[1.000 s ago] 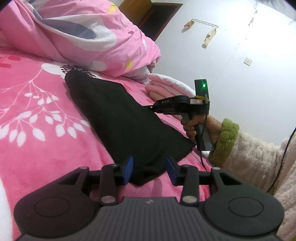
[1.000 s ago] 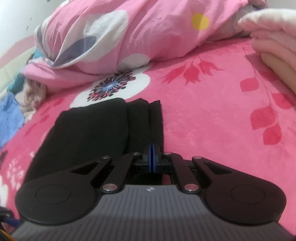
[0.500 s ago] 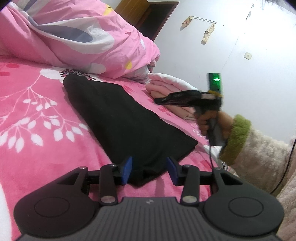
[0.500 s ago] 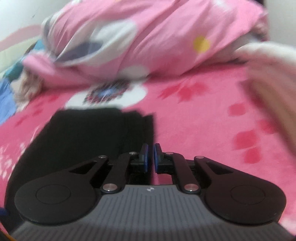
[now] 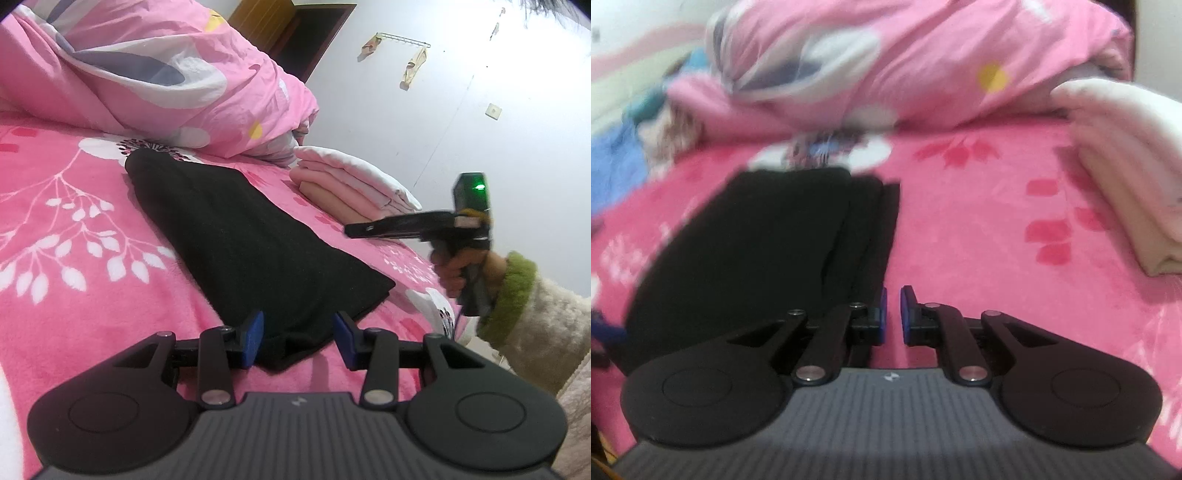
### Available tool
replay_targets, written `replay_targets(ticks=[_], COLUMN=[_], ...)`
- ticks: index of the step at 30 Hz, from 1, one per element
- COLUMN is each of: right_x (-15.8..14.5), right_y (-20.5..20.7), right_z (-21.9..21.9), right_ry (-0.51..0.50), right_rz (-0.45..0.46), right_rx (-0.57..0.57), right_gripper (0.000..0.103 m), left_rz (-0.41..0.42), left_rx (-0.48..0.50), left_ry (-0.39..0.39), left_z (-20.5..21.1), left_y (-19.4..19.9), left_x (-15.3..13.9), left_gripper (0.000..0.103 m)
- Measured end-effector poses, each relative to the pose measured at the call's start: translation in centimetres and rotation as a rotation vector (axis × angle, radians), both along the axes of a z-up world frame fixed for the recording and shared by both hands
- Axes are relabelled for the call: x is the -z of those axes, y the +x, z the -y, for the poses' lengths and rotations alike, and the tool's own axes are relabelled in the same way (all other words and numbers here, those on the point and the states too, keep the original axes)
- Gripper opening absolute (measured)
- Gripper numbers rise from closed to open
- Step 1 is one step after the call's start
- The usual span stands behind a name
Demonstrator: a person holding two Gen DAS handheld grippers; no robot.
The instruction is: Fold clothes
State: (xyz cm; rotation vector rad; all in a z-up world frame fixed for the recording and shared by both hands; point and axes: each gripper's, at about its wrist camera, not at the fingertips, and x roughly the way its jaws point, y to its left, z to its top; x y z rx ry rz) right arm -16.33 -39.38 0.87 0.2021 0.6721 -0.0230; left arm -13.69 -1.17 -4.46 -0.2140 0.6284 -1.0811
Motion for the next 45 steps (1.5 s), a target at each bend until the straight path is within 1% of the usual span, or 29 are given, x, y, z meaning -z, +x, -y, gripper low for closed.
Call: replay_targets(ticks=[2,4,7,8,10,12,14,17,19,22,25,26,28,29,30,34,37,39,43,45], right_x=[-0.5,-0.4,0.7,1.1,1.6,1.5,1.0,-0.1,-0.3,0.5,1.8,2.3,3.4,3.7,3.7,2.4,2.3,2.4,1.7,1.8], right_y=[-1.5,-3.1,-5.4,-6.1,-6.9,-6.9,-5.8,-2.6,0.1,4.4,7.7,8.7,9.8,10.0,10.0,8.8,8.7,8.6,8.1,7.9], right_z=[0.4,0.4,0.5,0.4,0.3,0.3,0.5,0.5,0.3,0.1,0.1,0.1,0.3,0.4,0.5,-0.1,0.0,0.2,-0.4,-0.3], right_ry=[0.106,0.175,0.282,0.304,0.314,0.317,0.325,0.328,0.325,0.304,0.274,0.264,0.272,0.286,0.302,0.237,0.195,0.199,0.155,0.14], right_rz=[0.019,0.025,0.027,0.027,0.029,0.044,0.075,0.118,0.124,0.078,0.018,0.002,-0.026,-0.027,-0.027,0.034,0.045,0.045,0.085,0.089], right_rx=[0.018,0.028,0.061,0.071,0.087,0.08,0.048,-0.019,-0.068,-0.112,-0.119,-0.121,-0.128,-0.126,-0.128,-0.102,-0.068,-0.05,-0.046,-0.036], right_gripper=[0.007,0.009,0.017,0.02,0.021,0.021,0.023,0.033,0.04,0.042,0.042,0.041,0.035,0.016,0.001,0.0,0.0,0.0,0.0,0.0], left_rz=[-0.004,-0.007,-0.002,0.0,0.007,0.014,0.024,0.043,0.04,0.027,0.033,0.034,0.035,0.035,0.034,0.035,0.04,0.049,0.06,0.065], left_rx=[-0.001,-0.003,-0.009,-0.011,-0.017,-0.024,-0.032,-0.052,-0.062,-0.062,-0.049,-0.046,-0.042,-0.042,-0.042,-0.042,-0.038,-0.036,-0.038,-0.036], left_ry=[0.002,0.007,0.029,0.038,0.055,0.072,0.086,0.102,0.103,0.108,0.11,0.109,0.106,0.105,0.102,0.089,0.09,0.092,0.097,0.098], left_z=[0.0,0.0,0.0,0.1,0.2,0.4,0.5,0.7,0.8,0.8,0.8,0.8,0.9,0.9,0.9,1.0,1.2,1.3,1.4,1.5], left_y=[0.0,0.0,-0.1,-0.2,-0.4,-0.5,-0.6,-0.7,-0.5,-0.3,-0.3,-0.3,-0.3,-0.2,-0.2,-0.1,0.0,0.0,0.0,0.1], left_x=[-0.1,-0.2,-0.6,-0.8,-1.2,-1.6,-2.0,-2.3,-2.3,-2.0,-1.9,-1.9,-1.8,-1.7,-1.7,-1.9,-1.9,-2.0,-2.1,-2.0], left_gripper=[0.043,0.043,0.043,0.043,0.043,0.044,0.044,0.045,0.045,0.045,0.045,0.046,0.046,0.046,0.046,0.046,0.046,0.046,0.046,0.046])
